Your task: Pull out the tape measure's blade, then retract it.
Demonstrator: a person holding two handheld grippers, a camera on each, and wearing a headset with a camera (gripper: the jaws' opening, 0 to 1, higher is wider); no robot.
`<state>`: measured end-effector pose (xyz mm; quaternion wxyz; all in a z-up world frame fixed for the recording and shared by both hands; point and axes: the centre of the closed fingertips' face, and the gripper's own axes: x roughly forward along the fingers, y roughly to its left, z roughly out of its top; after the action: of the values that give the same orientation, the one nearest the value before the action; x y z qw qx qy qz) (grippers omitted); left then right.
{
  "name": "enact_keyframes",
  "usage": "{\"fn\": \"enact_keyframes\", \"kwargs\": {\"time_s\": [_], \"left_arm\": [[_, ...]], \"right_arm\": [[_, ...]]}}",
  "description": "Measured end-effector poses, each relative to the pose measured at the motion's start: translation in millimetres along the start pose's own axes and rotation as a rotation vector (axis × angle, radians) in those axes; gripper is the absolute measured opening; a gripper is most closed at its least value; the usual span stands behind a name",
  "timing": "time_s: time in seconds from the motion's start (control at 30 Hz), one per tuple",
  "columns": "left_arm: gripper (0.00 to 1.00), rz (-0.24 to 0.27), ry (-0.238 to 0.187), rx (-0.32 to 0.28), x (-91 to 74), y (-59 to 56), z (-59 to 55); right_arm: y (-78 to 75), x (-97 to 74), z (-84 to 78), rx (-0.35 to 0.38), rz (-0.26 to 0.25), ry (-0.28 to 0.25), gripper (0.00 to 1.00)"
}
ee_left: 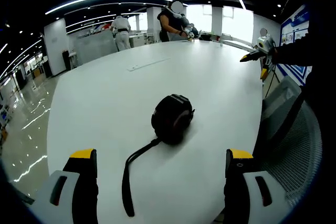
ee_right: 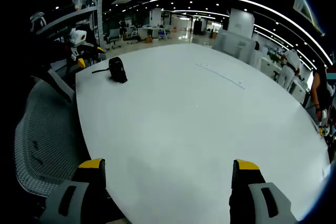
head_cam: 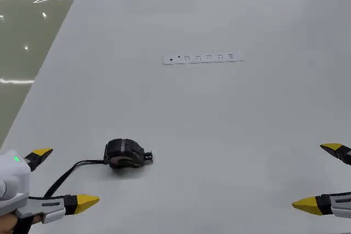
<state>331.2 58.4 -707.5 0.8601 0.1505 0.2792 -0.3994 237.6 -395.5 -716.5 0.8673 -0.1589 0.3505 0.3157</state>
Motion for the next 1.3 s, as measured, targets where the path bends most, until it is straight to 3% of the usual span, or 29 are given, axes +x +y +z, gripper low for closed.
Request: {"fn": "enact_keyframes", "kwargs": {"time_s": [0.23, 0.47, 0.67, 0.97, 1.1, 1.23, 1.3], "left_arm": [[0.99, -0.003, 0.010, -0.002, 2.2, 3.9, 1.5], [0.99, -0.044, 0.031, 0.015, 6.4, 3.4, 11.6], [0.99, -0.100, 0.067, 0.103, 14.2, 1.1, 16.2], [0.99, -0.141, 0.089, 0.175, 27.8, 0.6, 30.5], [0.99, -0.195, 0.115, 0.243, 37.9, -5.8, 35.4], [0.99, -0.267, 0.190, 0.288, 45.8, -15.2, 30.1], [0.99, -0.257, 0.211, 0.365, 52.1, -11.3, 29.5]], "right_arm": [[-0.1, 1.9, 5.8, -0.029, 0.019, 0.025, 0.99], [-1.3, 6.4, 22.8, -0.039, 0.032, 0.001, 0.99], [-0.9, 11.6, 30.4, -0.047, 0.047, 0.006, 0.99], [0.5, 19.7, 43.3, -0.073, 0.070, 0.014, 0.99], [5.1, 26.3, 52.1, -0.073, 0.093, 0.002, 0.99], [11.6, 34.7, 56.0, -0.097, 0.124, 0.020, 0.99], [12.2, 38.4, 60.7, -0.104, 0.134, 0.017, 0.99]]}}
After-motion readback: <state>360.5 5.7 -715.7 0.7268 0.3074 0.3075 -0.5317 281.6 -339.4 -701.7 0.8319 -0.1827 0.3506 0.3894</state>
